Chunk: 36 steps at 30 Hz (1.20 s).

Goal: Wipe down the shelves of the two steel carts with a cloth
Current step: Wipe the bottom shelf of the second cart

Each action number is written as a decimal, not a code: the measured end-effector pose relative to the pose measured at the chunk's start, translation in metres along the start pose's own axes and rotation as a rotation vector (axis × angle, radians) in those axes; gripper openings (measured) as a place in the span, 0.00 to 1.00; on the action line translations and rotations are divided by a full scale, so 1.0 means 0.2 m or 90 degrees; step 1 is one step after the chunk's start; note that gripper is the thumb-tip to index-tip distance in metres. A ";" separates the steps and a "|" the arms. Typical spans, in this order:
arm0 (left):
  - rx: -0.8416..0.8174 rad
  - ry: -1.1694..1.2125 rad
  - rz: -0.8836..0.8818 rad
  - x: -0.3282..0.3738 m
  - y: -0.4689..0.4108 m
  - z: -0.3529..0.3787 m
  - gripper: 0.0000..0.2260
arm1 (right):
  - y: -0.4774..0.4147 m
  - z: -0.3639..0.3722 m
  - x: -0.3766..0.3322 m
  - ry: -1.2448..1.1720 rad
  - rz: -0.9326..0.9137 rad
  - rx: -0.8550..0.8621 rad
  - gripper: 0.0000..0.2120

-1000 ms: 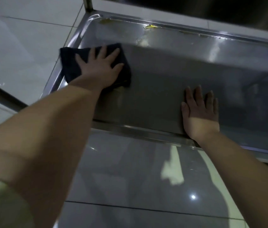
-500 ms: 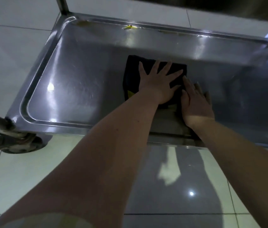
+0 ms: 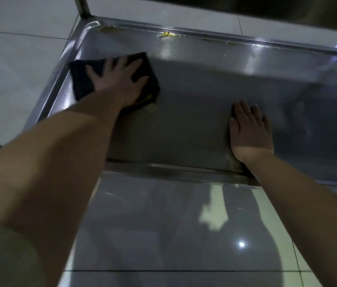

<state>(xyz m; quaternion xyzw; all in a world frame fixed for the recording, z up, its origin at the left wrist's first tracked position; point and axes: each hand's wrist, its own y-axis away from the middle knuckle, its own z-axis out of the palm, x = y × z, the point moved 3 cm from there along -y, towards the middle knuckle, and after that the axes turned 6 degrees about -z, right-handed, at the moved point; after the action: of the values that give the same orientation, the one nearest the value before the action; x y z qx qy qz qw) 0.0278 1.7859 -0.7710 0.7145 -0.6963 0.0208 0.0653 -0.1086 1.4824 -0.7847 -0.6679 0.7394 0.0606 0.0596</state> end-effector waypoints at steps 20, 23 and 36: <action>-0.072 -0.047 0.261 1.01 0.15 0.19 0.27 | 0.00 -0.01 0.05 -0.235 0.036 0.111 0.23; -0.051 -0.052 0.279 0.87 0.21 0.18 0.28 | 0.00 -0.02 0.06 -0.262 0.042 0.124 0.22; -0.025 -0.047 -0.040 -0.31 0.50 0.01 0.25 | 0.02 -0.02 0.00 -0.044 -0.005 0.009 0.31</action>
<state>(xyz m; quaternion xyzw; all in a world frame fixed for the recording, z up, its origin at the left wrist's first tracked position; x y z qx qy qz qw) -0.0730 1.8450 -0.7738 0.7350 -0.6756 -0.0214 0.0537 -0.1117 1.4830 -0.7807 -0.6681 0.7345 0.0779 0.0900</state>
